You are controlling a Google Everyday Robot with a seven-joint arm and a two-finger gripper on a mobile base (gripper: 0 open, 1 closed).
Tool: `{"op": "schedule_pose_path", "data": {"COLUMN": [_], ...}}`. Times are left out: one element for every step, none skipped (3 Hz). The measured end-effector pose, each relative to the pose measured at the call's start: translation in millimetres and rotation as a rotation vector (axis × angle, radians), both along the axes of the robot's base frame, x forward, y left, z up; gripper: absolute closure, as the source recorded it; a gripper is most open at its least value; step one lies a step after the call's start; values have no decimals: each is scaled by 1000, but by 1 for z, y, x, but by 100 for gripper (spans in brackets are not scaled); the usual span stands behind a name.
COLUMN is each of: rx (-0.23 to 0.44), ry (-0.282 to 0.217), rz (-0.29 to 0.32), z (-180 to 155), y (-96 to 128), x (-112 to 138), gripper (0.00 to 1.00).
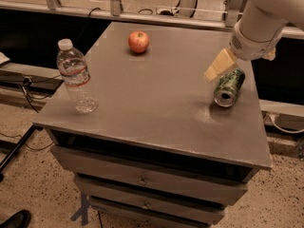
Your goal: Move green can near water bottle
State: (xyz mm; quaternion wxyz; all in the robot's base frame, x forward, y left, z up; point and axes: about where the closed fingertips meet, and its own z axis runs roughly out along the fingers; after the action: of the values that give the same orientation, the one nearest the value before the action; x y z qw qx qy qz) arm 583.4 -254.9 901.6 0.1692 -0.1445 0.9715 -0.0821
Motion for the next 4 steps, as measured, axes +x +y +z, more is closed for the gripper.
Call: {"op": "schedule_pose_path", "data": {"rx": [83,122,130,136], "ry": [41,66,81,91], "rz": [-134,-288,-407,-477], "z": [-13,-28,-42,-51], "y": [3,2,-8,-13], "x": [10,16,16,14], "gripper": [0,0,16,40]}}
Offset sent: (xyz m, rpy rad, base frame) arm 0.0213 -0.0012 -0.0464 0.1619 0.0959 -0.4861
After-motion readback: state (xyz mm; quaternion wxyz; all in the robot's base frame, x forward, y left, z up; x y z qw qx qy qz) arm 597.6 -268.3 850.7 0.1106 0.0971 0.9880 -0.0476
